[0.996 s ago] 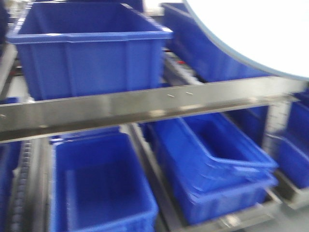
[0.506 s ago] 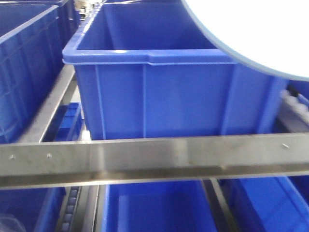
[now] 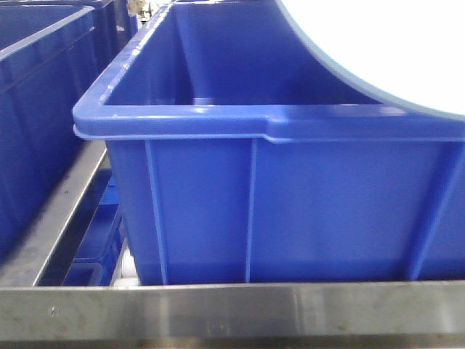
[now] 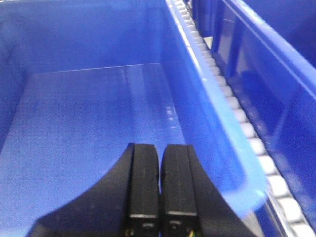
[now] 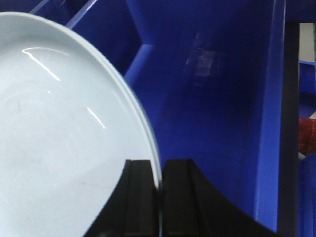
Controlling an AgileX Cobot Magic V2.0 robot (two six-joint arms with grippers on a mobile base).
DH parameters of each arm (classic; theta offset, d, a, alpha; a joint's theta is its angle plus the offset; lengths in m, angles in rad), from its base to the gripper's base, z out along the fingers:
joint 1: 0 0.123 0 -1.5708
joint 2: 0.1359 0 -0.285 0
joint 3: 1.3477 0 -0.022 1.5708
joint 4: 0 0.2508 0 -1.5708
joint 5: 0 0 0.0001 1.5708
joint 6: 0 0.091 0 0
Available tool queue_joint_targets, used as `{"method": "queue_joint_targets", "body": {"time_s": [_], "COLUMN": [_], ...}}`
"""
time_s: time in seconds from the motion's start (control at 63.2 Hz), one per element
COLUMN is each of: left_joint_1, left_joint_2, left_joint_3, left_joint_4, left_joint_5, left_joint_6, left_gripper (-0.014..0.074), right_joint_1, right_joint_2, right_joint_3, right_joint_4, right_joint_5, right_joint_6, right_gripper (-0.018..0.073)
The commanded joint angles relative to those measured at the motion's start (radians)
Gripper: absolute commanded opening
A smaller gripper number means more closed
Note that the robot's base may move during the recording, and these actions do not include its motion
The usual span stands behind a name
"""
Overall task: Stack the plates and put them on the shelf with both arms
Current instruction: 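Lower the plates into the blue bin and open the right gripper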
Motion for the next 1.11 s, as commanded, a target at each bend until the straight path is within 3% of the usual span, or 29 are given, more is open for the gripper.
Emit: {"method": "queue_joint_targets", "body": {"time_s": [0.0, 1.091], "left_joint_1": [-0.008, -0.008], "left_joint_2": [0.008, 0.008], "left_joint_3": [-0.031, -0.031], "left_joint_4": [-0.005, -0.005], "left_joint_5": [-0.086, -0.086], "left_joint_6": [-0.005, -0.005], "left_gripper": [0.0084, 0.0084], "right_joint_1": [-0.002, -0.002], "right_joint_2": [-0.002, -0.001], "right_joint_3": [-0.031, -0.031], "right_joint_4": [0.018, 0.018], "right_joint_5": [-0.098, -0.098], "right_joint_6": [-0.003, -0.003], "right_gripper": [0.0056, 0.0056]}}
